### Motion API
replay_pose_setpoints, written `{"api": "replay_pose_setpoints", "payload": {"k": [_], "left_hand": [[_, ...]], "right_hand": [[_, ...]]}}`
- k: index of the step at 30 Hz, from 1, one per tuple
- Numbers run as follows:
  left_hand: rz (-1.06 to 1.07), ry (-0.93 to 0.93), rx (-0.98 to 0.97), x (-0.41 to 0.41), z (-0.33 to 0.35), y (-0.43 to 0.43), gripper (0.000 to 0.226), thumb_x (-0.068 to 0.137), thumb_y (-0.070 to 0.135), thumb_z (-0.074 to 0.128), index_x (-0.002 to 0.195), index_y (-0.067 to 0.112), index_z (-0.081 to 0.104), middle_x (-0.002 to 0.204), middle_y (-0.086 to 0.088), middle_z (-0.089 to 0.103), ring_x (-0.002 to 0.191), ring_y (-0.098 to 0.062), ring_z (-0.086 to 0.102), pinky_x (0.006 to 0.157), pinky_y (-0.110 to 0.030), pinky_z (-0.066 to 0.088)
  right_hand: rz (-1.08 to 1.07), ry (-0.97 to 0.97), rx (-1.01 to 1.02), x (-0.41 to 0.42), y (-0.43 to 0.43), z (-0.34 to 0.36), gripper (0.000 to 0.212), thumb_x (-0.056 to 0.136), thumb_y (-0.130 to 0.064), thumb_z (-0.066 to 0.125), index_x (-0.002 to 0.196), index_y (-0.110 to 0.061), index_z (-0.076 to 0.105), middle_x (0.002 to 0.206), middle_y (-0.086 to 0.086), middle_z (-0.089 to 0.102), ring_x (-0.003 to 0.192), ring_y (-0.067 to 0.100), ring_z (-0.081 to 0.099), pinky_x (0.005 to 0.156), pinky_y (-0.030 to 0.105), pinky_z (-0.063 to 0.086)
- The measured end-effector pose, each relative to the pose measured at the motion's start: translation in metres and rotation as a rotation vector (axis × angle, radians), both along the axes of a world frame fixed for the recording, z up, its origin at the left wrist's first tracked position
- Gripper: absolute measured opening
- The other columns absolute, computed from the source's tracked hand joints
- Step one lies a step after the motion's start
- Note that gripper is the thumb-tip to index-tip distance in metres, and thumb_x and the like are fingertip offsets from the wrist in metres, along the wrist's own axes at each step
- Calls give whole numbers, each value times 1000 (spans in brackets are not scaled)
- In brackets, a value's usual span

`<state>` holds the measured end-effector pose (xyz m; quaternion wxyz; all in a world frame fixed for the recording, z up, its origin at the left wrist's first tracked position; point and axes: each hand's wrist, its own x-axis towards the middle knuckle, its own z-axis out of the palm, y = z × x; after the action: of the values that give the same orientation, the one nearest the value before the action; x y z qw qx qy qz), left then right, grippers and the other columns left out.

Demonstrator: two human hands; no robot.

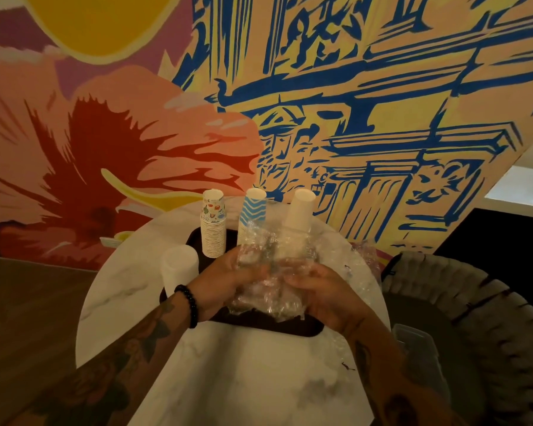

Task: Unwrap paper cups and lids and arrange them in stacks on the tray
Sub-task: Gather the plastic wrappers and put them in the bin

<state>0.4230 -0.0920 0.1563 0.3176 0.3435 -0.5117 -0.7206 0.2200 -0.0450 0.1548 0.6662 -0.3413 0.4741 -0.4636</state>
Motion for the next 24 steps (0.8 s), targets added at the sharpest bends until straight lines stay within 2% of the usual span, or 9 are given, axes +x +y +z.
{"api": "replay_pose_setpoints", "payload": {"k": [3,5,8,11,14,17,20,22,24], "left_hand": [[17,-24,13,4,3,-4,51,82,17,73,129,26,56,116,-6,73,105,-25,71,76,-32,58],[4,-77,-14,7,1,-6,54,78,8,76,126,21,58,105,-14,75,96,-28,73,76,-33,59],[12,-121,-39,8,0,-8,35,87,-5,67,116,13,66,89,-15,76,81,-23,73,70,-30,58],[11,-36,42,9,-4,-10,23,91,-2,62,105,11,74,91,-17,68,78,-29,60,74,-35,53],[16,45,141,8,-4,-8,35,96,-5,51,92,16,80,81,-10,65,63,-14,56,55,-24,55],[28,55,204,9,-4,-6,30,96,-6,50,92,9,76,90,-14,72,73,-18,68,59,-28,60],[56,80,289,11,-8,-4,21,93,-4,52,98,3,71,96,-20,69,76,-26,71,60,-37,62],[62,145,390,11,-10,0,23,95,6,52,111,2,67,110,-24,68,91,-36,71,70,-50,61],[51,196,503,11,-12,4,39,93,27,55,126,6,60,125,-25,65,109,-44,66,85,-62,54]], "right_hand": [[-50,3,-3,-4,-3,1,29,91,9,57,113,-4,70,111,17,73,97,28,73,75,38,62],[-61,27,-13,-5,-3,3,29,93,10,54,114,-4,70,111,17,74,96,26,74,74,35,62],[-49,65,-39,-4,-1,5,28,94,8,55,111,-7,72,110,15,75,93,24,74,69,32,61],[-25,84,-72,-3,2,5,31,95,6,54,109,-12,75,110,14,75,93,25,74,64,34,60],[-34,73,-115,-3,6,5,28,97,5,50,114,-6,70,112,15,74,95,26,73,66,35,58],[-29,55,-147,-4,8,4,19,92,2,55,101,0,72,116,15,73,98,28,72,75,40,62],[-4,71,-155,-4,10,2,33,90,9,52,81,-6,79,113,10,75,102,26,72,79,39,62],[-3,140,-173,-4,11,0,42,90,16,50,74,-9,80,107,5,77,99,21,73,76,31,60],[-19,233,-186,-6,12,-6,46,89,20,49,73,-10,80,103,1,77,96,18,73,74,28,59]]}}
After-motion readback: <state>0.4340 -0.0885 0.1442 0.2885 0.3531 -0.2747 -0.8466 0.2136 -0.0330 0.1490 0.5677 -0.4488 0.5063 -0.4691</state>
